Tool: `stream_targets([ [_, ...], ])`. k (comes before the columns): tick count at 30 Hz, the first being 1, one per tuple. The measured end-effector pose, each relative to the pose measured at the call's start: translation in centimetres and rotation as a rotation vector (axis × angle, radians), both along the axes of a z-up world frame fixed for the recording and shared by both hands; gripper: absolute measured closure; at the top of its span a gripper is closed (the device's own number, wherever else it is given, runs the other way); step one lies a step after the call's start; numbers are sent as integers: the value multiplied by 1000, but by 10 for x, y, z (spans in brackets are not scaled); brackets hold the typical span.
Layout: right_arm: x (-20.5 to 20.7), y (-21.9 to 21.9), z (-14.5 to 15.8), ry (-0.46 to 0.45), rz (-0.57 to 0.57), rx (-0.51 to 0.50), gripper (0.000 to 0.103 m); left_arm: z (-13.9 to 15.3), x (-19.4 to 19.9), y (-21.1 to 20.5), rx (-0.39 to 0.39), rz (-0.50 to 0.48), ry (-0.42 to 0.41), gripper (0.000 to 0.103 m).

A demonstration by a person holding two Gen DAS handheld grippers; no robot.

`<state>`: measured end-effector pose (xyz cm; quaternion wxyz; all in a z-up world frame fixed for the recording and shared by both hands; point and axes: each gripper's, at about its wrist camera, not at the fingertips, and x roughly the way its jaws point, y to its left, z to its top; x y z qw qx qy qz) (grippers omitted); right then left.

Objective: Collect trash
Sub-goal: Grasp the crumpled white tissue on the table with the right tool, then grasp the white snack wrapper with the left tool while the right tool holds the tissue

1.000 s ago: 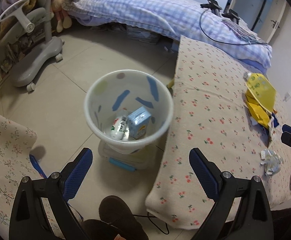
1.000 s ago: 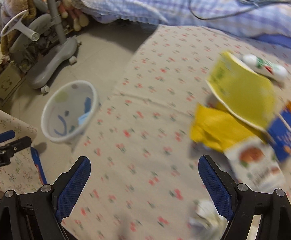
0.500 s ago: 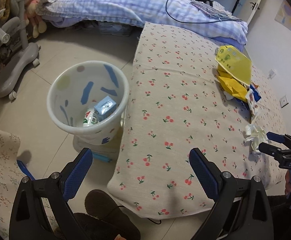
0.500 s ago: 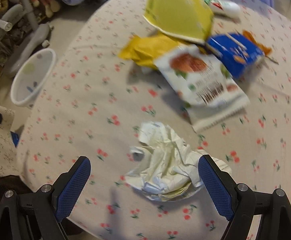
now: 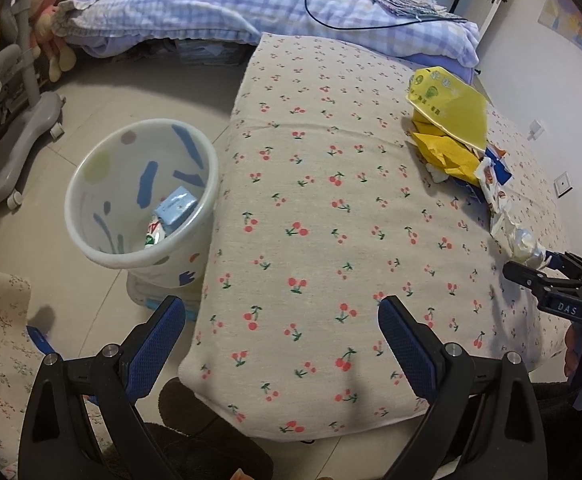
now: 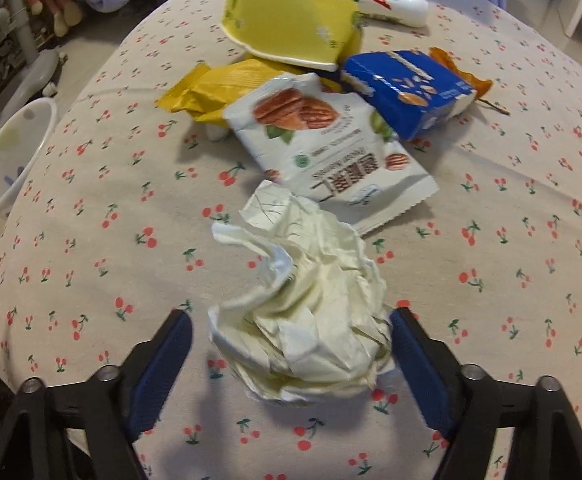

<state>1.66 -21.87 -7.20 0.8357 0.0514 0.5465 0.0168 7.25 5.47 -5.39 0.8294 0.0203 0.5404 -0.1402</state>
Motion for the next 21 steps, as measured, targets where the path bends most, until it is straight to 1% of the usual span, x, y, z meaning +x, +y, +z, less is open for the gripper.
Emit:
stream_targets([
  [1,0,-2,0,1,-8,-2,30,0,0,-3,-2,-4,1,5],
  [3,1,-8,-1,4,-24,-9,46,1,1,-12,-9,-16,3,5],
  [4,0,-12,-1,5,-30,-11,49,2,1,-18,-13,-25,5,5],
  [5,0,-17,-1,4,-37,-2,55,2,2,-24,-16,-33,6,5],
  [6,0,-21,0,3,-47,12,58,3,2,-29,-20,-40,8,5],
  [9,-3,-36,4,1,-74,70,61,4,4,-48,-33,-63,16,5],
  [13,-10,-49,16,-27,-97,88,61,5,6,-73,-50,-97,25,5],
  [17,-19,-67,29,-64,-121,105,61,5,9,-104,-44,-128,11,5],
  [21,-24,-87,34,-78,-159,122,60,3,11,-137,-39,-141,2,5],
])
